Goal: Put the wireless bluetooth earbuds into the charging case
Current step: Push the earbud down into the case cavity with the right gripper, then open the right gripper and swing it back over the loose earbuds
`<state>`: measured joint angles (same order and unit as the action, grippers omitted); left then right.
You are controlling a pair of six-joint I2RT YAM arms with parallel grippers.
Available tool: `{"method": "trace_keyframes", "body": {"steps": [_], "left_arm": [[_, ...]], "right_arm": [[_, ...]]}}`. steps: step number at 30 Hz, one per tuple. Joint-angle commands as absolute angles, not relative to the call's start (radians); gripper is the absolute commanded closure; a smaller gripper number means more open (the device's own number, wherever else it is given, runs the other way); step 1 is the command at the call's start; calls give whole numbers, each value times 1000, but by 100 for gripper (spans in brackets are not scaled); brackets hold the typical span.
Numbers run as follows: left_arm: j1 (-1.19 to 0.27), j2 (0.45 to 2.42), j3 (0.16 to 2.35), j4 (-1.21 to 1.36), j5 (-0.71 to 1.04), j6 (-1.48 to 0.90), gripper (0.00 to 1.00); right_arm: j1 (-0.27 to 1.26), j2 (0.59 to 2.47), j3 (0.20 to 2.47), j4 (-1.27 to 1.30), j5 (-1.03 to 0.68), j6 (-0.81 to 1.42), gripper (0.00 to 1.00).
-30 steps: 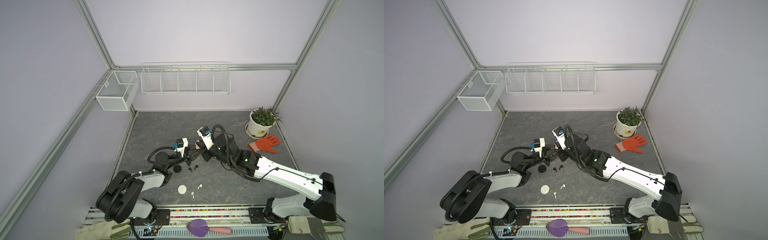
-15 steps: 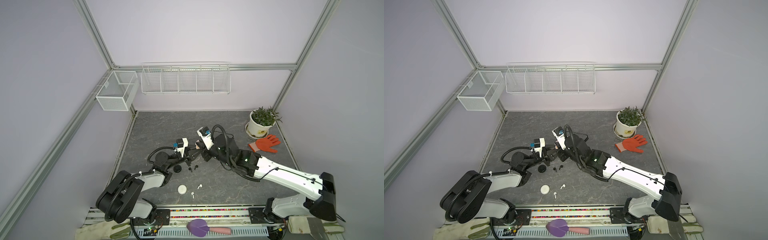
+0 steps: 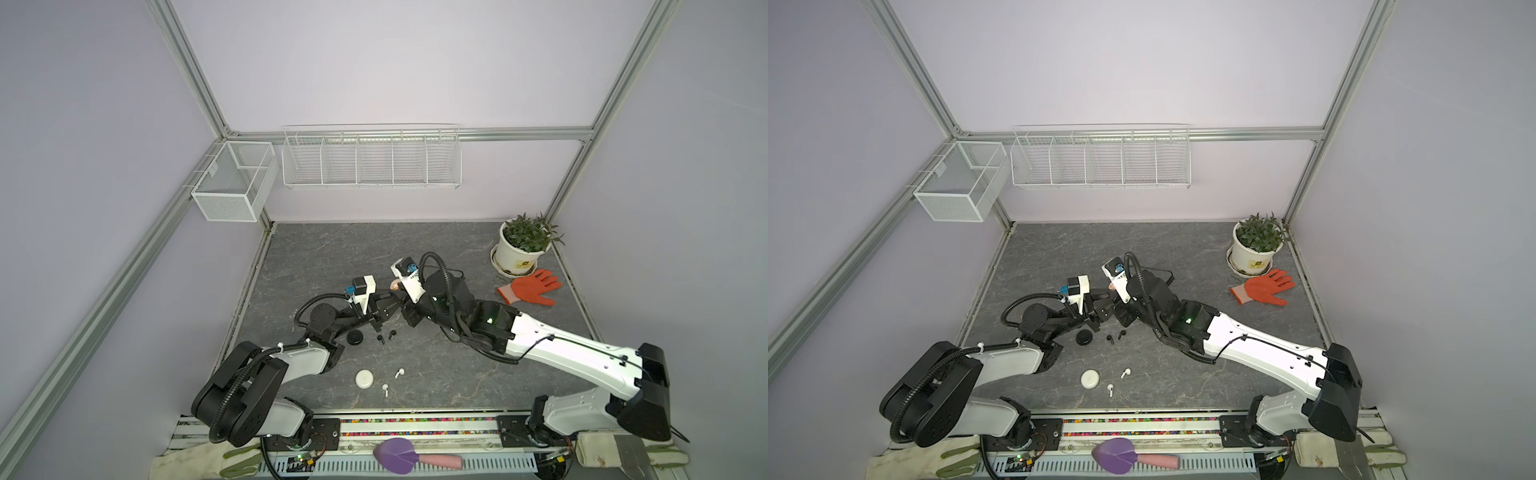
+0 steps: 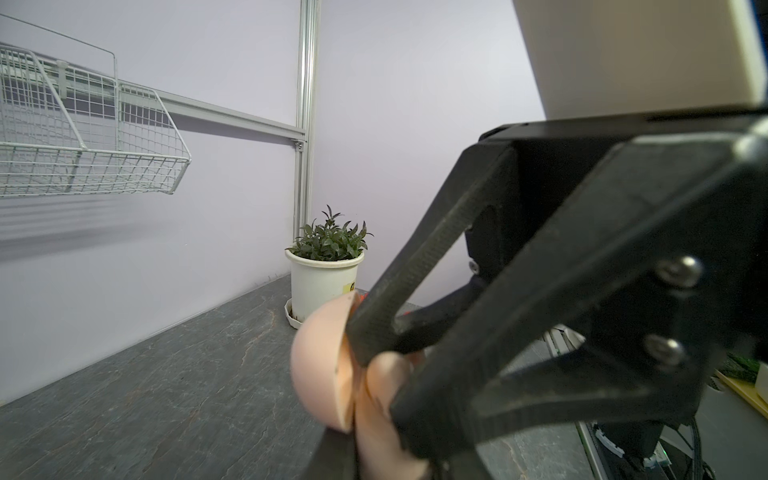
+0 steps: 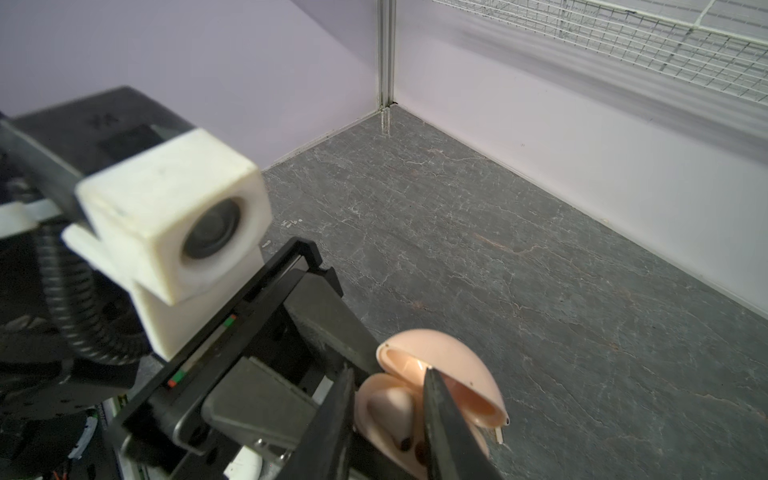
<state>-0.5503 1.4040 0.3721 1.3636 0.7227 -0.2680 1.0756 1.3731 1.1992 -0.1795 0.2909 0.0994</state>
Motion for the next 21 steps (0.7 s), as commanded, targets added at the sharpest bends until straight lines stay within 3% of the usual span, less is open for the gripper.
{"method": "trace_keyframes", "body": {"steps": [1, 12, 21], "left_arm": [[-551, 1386, 368, 1406, 721, -258, 100], [-551, 1342, 345, 1348, 738, -254, 100], [-551, 1157, 337, 1069, 733, -238, 100]], "right_arm": [[1081, 1367, 1230, -212, 283, 86, 65], [1042, 1222, 1257, -362, 251, 38, 56], [796, 1206, 1070, -373, 82, 116, 53]]}}
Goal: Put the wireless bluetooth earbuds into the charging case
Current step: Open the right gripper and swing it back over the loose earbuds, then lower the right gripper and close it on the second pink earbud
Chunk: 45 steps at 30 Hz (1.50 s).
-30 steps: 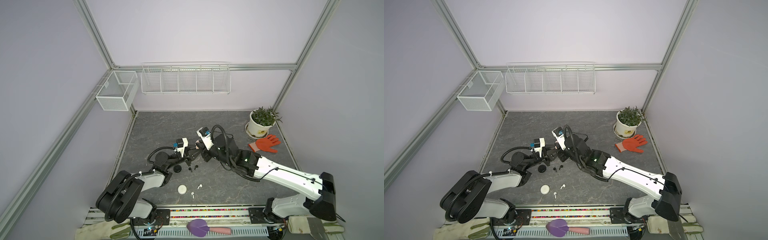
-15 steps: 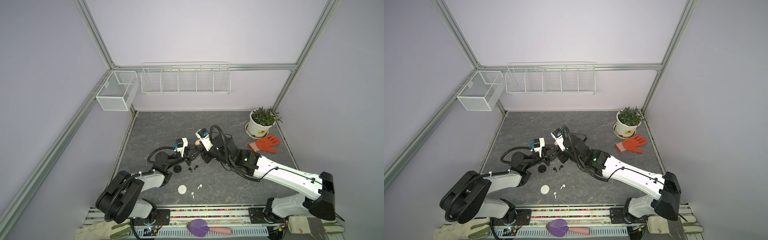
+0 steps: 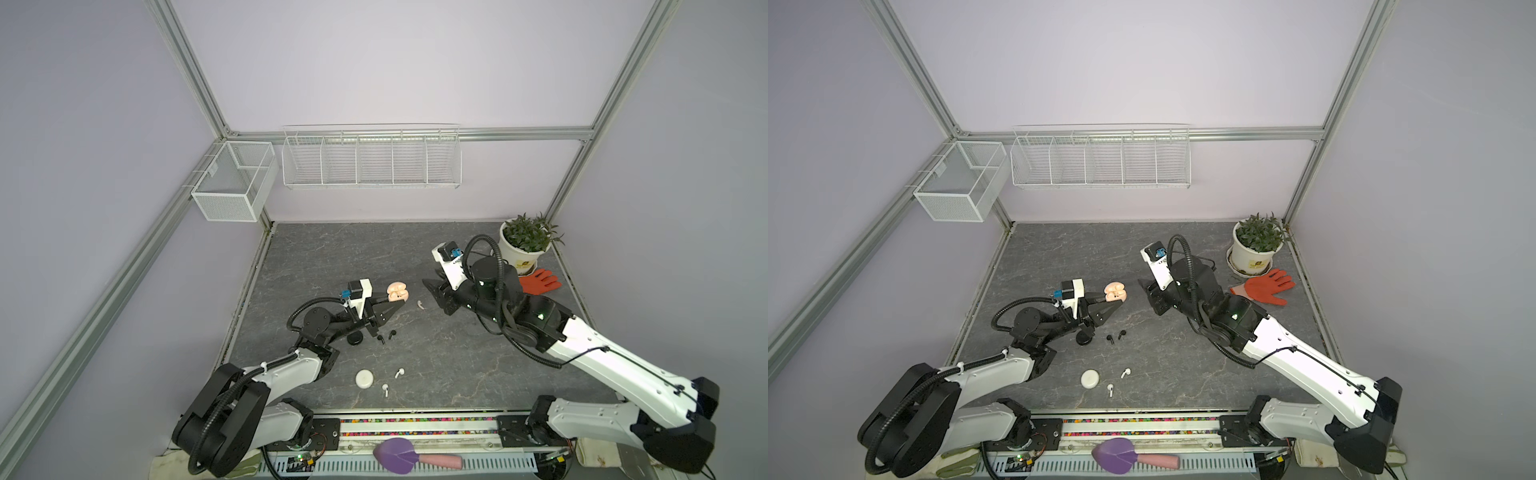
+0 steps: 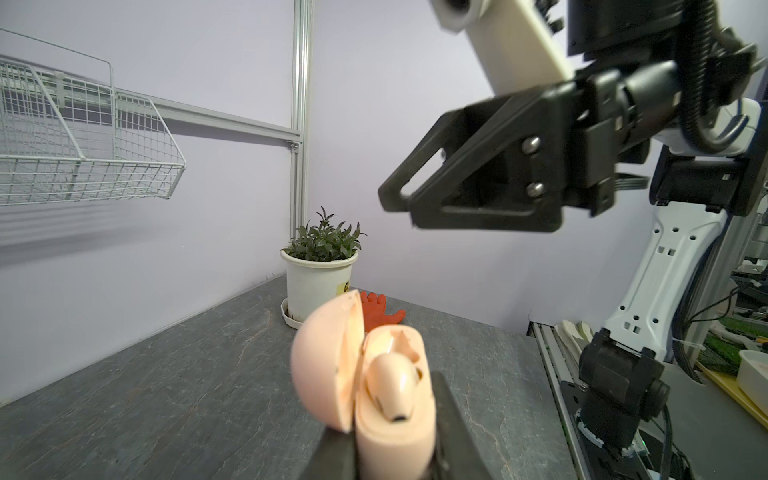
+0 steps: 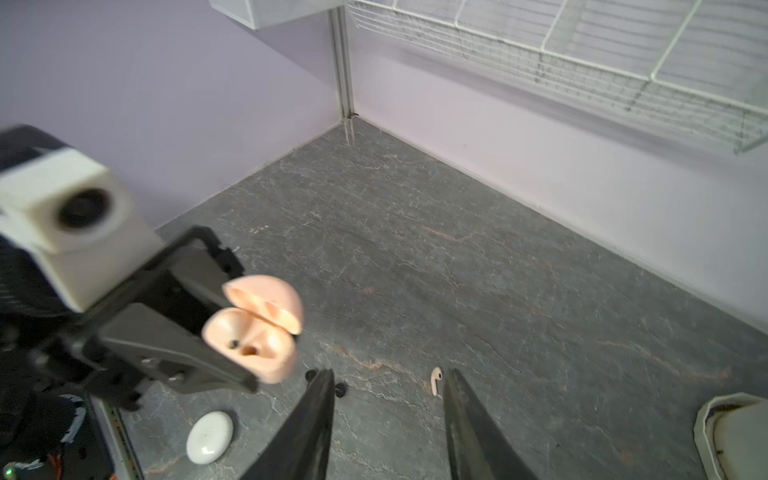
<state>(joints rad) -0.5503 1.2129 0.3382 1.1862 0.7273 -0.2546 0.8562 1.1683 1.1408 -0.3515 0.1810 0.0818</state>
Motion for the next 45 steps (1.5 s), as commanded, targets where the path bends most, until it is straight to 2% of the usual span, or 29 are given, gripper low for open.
{"method": "trace_keyframes", "body": {"steps": [1, 7, 18, 33, 45], "left_arm": [[-551, 1136, 338, 1038, 736, -234, 100], [-551, 1048, 318, 885, 720, -204, 100], [-551, 1034, 284, 908, 720, -228, 100], [-551, 1066, 275, 939, 665, -251, 100], [-551, 1062, 256, 936, 634, -253, 100]], "right_arm": [[772, 1225, 1055, -364, 52, 123, 53], [694, 1418, 1068, -358, -51, 119, 52], [633, 1698, 1185, -395, -69, 82, 50], [634, 1913, 1323, -437, -88, 75, 49], [663, 2021, 1371, -449, 0, 85, 58]]}}
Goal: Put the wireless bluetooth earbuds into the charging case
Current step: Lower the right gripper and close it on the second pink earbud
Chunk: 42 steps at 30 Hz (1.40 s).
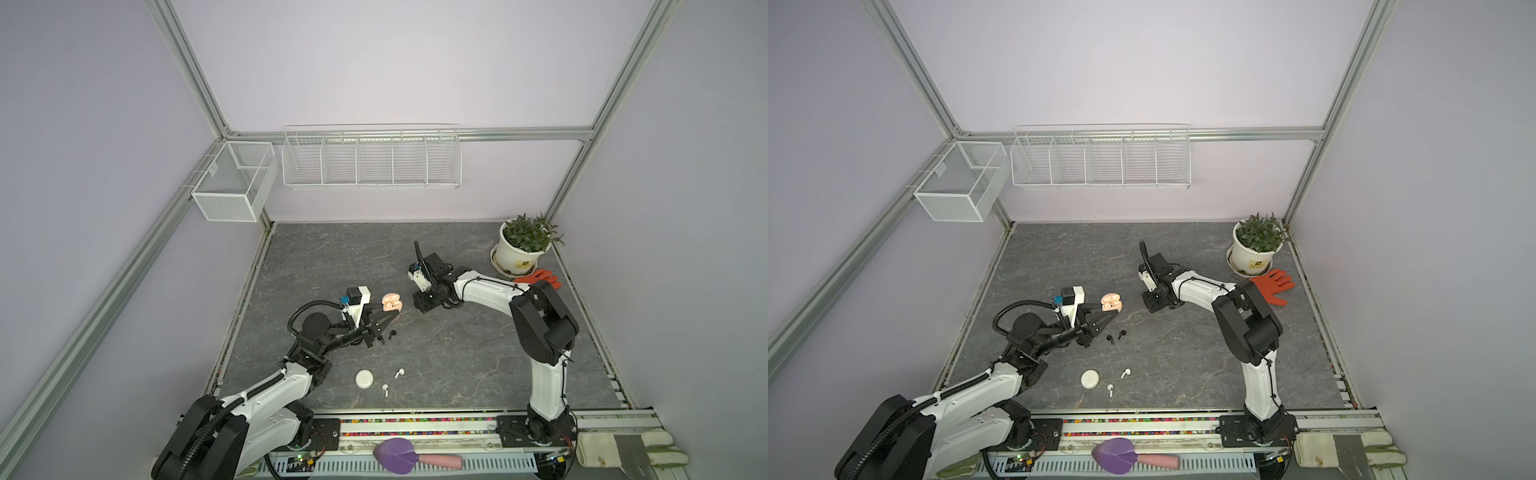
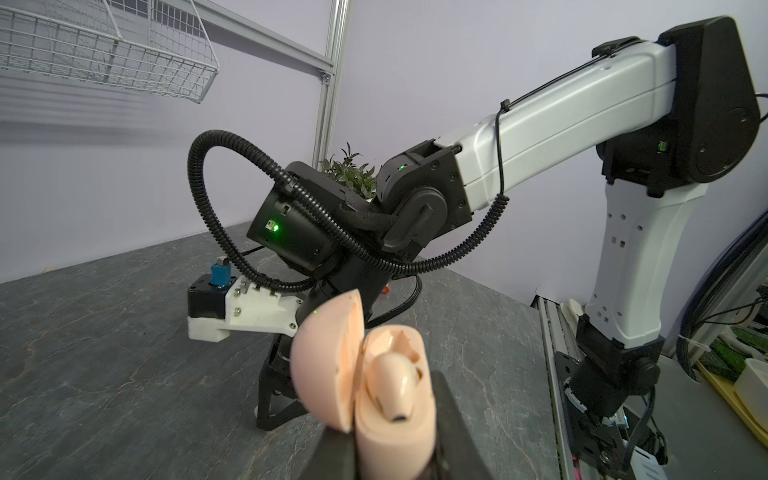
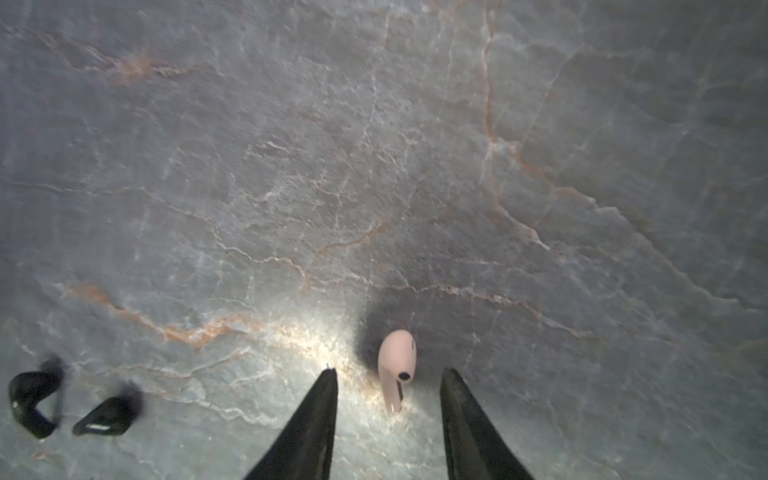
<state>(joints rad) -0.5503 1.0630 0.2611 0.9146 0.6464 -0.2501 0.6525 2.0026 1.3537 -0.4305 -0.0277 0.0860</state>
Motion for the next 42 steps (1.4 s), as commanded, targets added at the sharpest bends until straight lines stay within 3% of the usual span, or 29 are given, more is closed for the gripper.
{"method": "trace_keyframes", "body": {"steps": [1, 23, 42], "left_arm": [[-551, 1063, 257, 936, 634, -254, 100], [-551, 1075, 247, 937, 618, -241, 100], [-551, 1077, 244, 934, 600, -247, 100]], "right_arm": [[663, 2027, 1372, -448, 1, 86, 59], [686, 2066, 1392, -466, 51, 100, 76], [699, 2047, 1372, -470, 104, 149, 83]]}}
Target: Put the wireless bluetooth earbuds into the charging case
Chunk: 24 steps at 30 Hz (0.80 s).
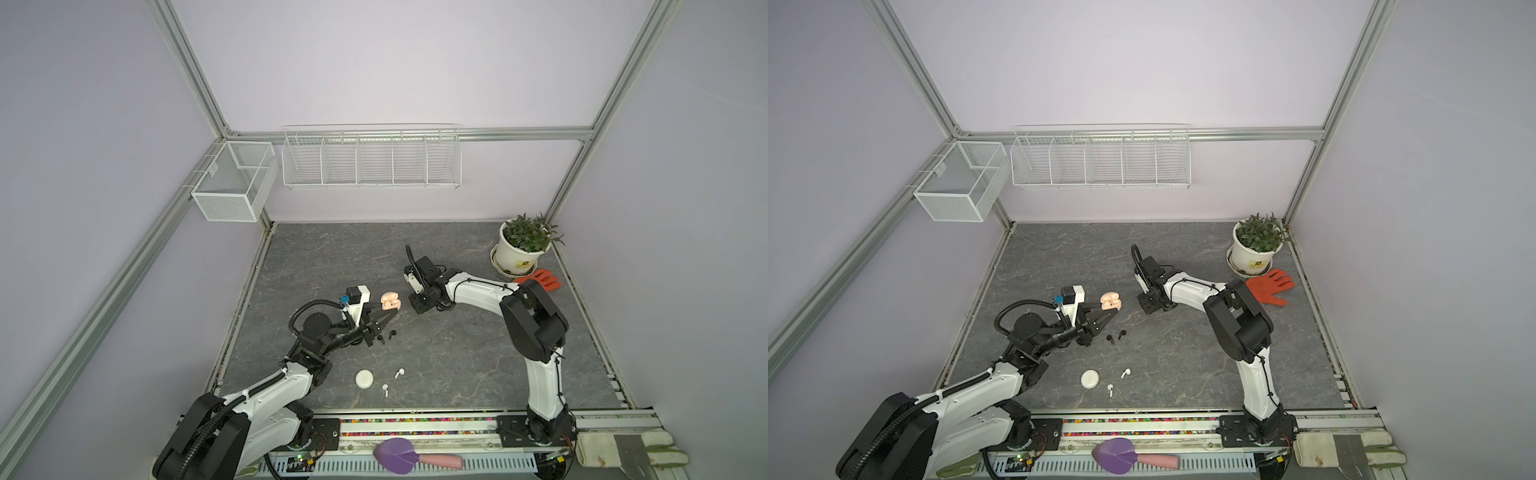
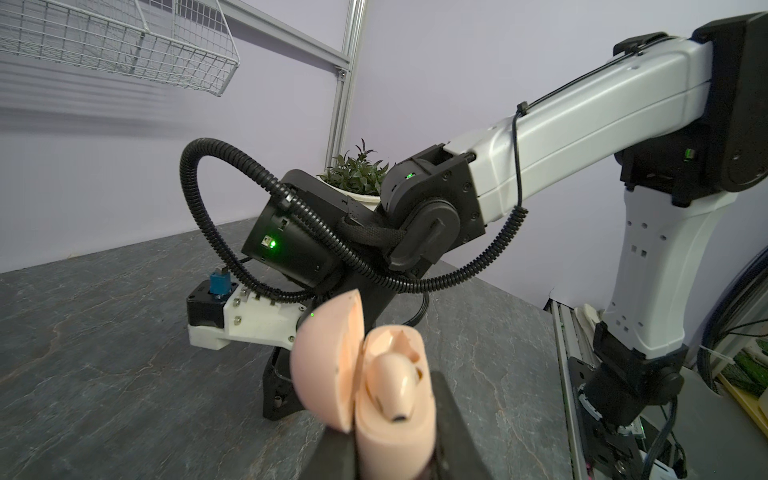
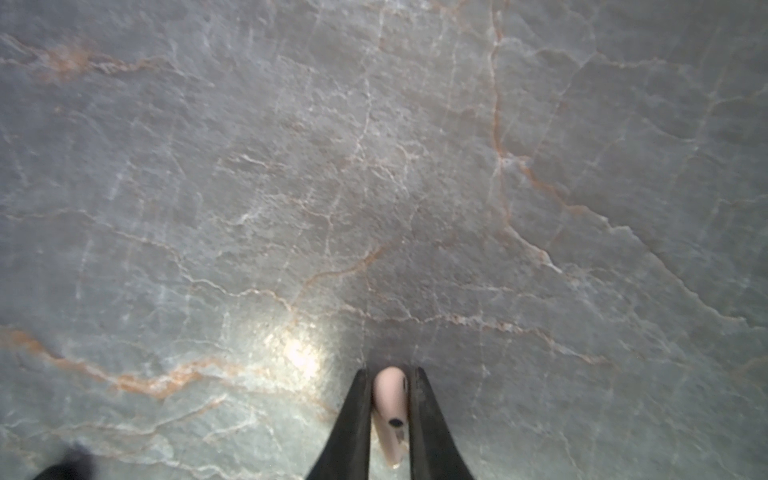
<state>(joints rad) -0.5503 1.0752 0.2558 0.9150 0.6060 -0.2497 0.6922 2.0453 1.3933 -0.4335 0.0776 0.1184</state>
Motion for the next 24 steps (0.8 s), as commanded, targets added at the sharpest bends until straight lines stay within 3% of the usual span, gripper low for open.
{"method": "trace_keyframes", "body": {"steps": [1, 14, 24], "left_arm": [[-551, 1078, 243, 936, 600, -248, 100], [-551, 1053, 232, 929, 595, -253, 100], [-551, 1038, 222, 928, 595, -250, 100]], "right_arm": [[699, 2043, 1367, -468, 106, 156, 83], [732, 1968, 1289, -536, 212, 461, 80], [773, 1996, 1296, -569, 205, 505, 72]]}}
